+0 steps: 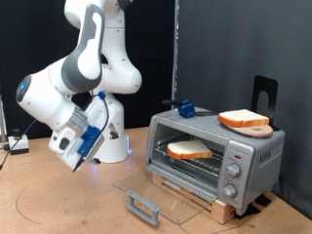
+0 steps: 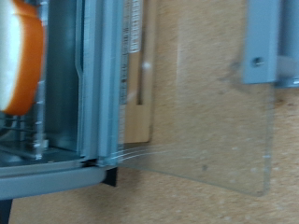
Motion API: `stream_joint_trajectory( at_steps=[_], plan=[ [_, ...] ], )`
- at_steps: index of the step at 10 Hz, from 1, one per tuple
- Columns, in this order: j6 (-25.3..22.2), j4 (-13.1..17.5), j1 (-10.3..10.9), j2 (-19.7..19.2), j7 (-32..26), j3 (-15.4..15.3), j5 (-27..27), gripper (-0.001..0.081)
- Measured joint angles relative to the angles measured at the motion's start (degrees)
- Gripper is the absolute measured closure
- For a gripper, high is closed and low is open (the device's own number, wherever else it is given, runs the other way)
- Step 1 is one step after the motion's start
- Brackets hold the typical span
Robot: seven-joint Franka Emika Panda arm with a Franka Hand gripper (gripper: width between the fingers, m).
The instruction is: Make a piece of toast with the oven
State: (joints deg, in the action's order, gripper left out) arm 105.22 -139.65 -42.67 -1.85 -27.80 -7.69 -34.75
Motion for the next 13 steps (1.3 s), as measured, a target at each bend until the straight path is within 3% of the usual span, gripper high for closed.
stream_joint_trajectory(
  at_steps=[3, 5, 7, 11, 13],
  plan=[
    [3.7, 3.4, -0.4, -6.3, -0.8, 0.9, 0.0, 0.0002],
    [1.3, 3.7, -0.4, -6.4, -0.9, 1.0, 0.3, 0.0002],
    [-1.8, 6.1, -0.8, -8.7, -0.6, 1.4, 0.8, 0.0002],
    [-2.0, 12.3, -0.9, -18.6, 2.7, 2.2, 7.2, 0.0002],
    [-1.4, 13.6, -0.8, -22.1, 2.4, 2.2, 8.4, 0.0002]
  ],
)
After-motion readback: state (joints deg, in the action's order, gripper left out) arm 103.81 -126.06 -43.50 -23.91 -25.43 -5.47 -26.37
